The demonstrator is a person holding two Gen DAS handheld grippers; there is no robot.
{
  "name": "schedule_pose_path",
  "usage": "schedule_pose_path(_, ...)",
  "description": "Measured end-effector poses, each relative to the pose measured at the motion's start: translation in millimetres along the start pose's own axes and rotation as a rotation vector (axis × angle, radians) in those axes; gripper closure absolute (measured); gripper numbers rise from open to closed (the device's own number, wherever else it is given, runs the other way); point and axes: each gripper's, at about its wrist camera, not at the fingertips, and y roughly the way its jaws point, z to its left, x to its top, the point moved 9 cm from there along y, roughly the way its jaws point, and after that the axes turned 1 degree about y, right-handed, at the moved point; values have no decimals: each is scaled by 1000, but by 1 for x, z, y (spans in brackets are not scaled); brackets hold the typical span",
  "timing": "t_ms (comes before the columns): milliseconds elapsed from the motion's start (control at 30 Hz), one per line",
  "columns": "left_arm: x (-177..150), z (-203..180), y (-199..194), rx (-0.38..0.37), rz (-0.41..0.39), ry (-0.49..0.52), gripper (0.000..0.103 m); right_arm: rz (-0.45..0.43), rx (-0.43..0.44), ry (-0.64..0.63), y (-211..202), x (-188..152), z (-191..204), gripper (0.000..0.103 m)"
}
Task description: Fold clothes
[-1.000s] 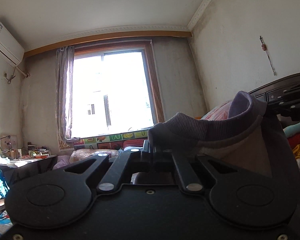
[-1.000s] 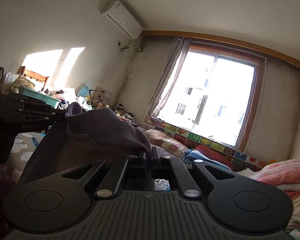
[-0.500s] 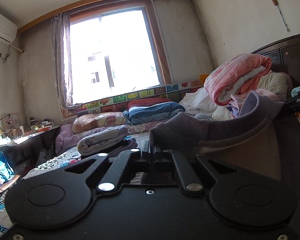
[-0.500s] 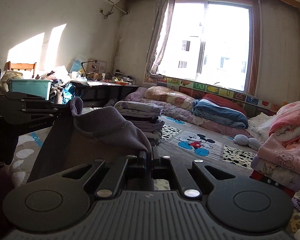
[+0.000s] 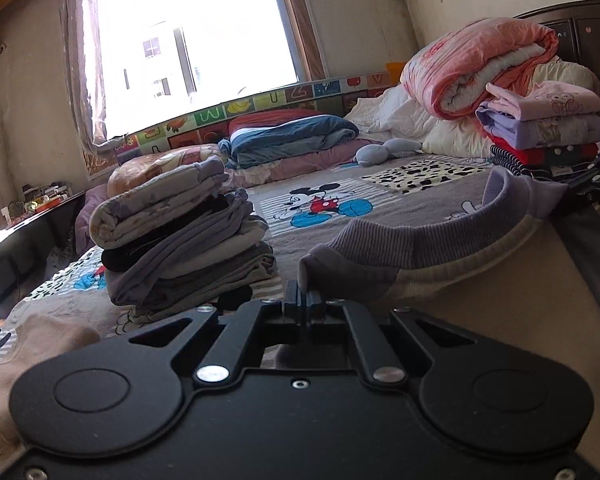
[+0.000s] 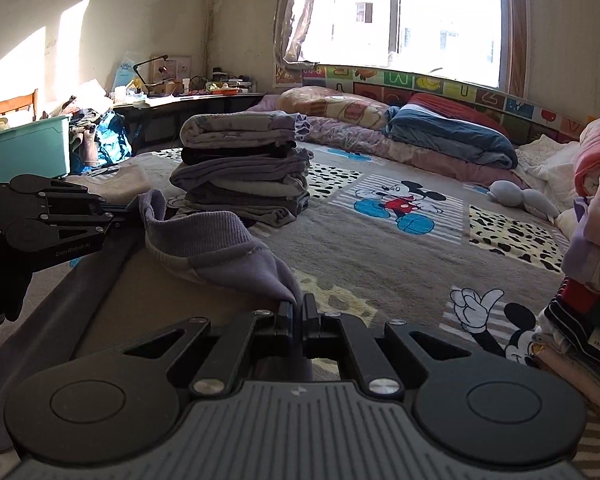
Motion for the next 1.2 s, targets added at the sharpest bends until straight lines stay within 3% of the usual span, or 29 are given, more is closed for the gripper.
schedule_pose_path(500,-54,-3,107,-138,262,-38,102,215,89,244,115,-55,-58,97)
schedule_pose_path(600,-69,7,125,-226,357,-186,101,271,178,410,130,-73,-72,93)
schedule_pose_path(667,-77,28,133,-316,396,-407,92,231,273,608,134,-86,-90,95)
schedule_pose_path(733,-86,46,139,-406,422,-608,92,200,329,716,132,-92,-98,100)
schedule_pose_path(767,-89,48,139,-428,419,-646,92,184,356,768,131,-96,-102,99)
schedule_pose_path(833,-86,46,134,-419,412,-643,92,162,372,807,126,-97,-104,96)
schedule_pose_path(933,-83,49,120,-399,414,-694,91,123,331,813,107,-94,-103,82)
schedule_pose_path(1000,-83,57,103,-375,403,-730,81,84,294,860,86,-99,-108,63)
schedule_pose_path(1067,-83,62,80,-347,383,-732,56,55,266,922,63,-107,-112,55)
schedule_pose_path(1200,-91,64,25,-271,364,-711,50,23,233,995,18,-131,-103,52)
